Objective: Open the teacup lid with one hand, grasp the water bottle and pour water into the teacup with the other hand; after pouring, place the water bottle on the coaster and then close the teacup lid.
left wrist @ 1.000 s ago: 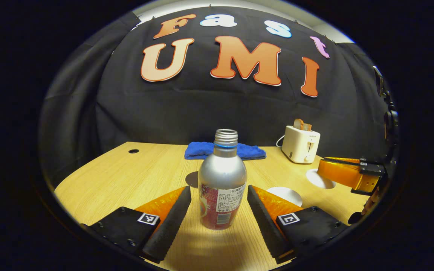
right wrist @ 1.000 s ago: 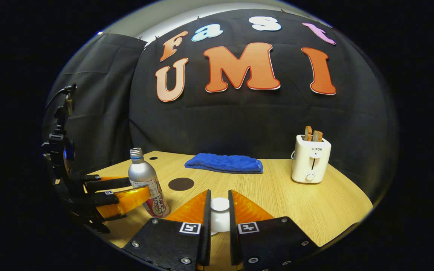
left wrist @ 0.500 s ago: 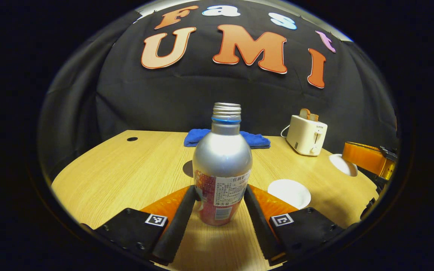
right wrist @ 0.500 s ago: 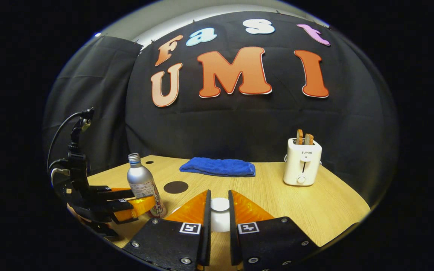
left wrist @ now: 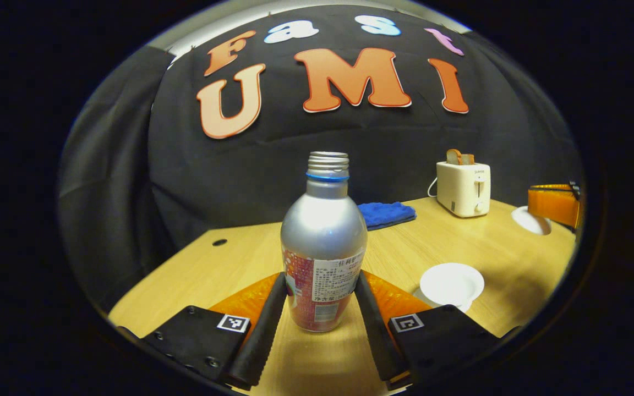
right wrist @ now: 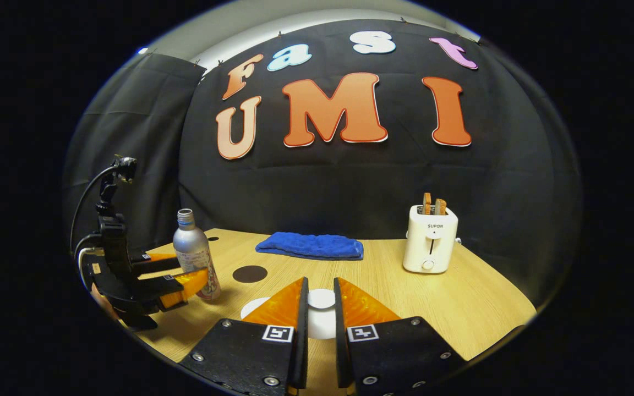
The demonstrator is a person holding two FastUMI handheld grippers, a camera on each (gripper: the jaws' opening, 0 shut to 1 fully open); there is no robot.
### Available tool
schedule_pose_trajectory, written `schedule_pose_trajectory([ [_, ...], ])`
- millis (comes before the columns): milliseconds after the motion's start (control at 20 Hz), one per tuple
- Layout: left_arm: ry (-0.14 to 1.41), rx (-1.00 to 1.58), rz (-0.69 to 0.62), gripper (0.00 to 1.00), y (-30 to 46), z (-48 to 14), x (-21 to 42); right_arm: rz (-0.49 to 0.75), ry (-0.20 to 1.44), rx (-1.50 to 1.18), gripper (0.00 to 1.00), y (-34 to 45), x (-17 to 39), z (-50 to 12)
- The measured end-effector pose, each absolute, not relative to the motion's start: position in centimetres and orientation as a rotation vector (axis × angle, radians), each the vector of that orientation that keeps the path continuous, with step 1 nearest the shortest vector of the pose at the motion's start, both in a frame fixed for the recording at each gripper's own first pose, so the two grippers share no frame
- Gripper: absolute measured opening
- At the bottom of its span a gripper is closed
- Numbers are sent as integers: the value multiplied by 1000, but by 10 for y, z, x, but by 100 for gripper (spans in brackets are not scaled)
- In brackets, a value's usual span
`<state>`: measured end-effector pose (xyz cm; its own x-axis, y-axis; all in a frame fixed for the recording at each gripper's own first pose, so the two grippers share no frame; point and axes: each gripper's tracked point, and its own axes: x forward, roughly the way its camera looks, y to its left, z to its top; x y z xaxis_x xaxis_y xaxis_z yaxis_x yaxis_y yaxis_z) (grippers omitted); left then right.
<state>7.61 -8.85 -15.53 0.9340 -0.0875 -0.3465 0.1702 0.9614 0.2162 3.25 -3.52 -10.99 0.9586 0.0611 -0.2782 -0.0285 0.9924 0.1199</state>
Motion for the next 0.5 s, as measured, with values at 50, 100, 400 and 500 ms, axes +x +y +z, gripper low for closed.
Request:
schedule_pose_trajectory([
  [50,326,296,-129,78,-87,-150,78,40,282,114,22,-38,32,-109],
  [100,311,346,-125,82,-85,-147,79,37,280,111,21,-41,30,-108],
  [400,256,667,-111,78,-84,-137,85,11,267,113,22,-58,22,-106],
  [500,243,751,-114,75,-86,-135,84,-5,267,115,22,-66,20,-107],
])
